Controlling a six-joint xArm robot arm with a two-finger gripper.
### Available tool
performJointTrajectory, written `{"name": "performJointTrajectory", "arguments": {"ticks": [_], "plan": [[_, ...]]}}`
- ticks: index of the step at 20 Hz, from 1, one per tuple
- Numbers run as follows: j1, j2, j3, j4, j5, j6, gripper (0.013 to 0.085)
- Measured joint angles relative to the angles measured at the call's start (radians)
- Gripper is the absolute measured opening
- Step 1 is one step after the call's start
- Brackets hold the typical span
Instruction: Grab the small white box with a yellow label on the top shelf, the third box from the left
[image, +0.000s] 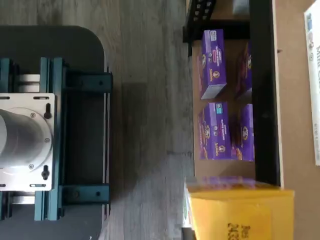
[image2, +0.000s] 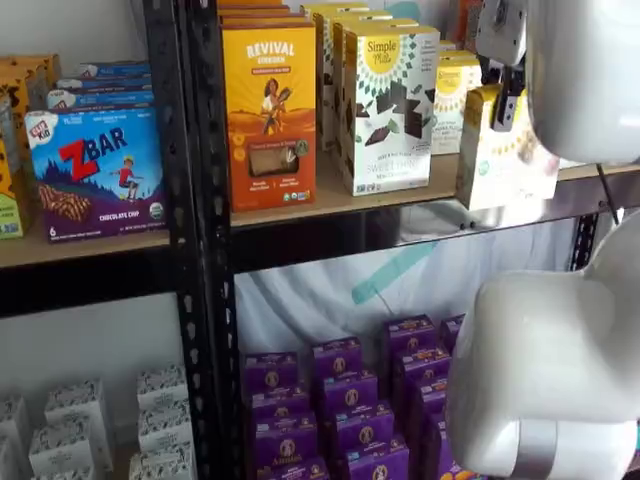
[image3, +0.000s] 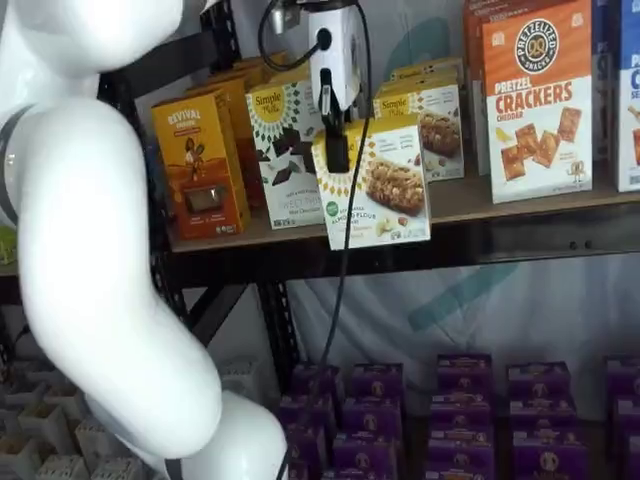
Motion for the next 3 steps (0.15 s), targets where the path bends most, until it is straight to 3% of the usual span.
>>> {"name": "performJointTrajectory", "arguments": {"ticks": [3], "plan": [[-0.007,-0.014,0.008,0.002,0.007,-0.006,0.029]]}}
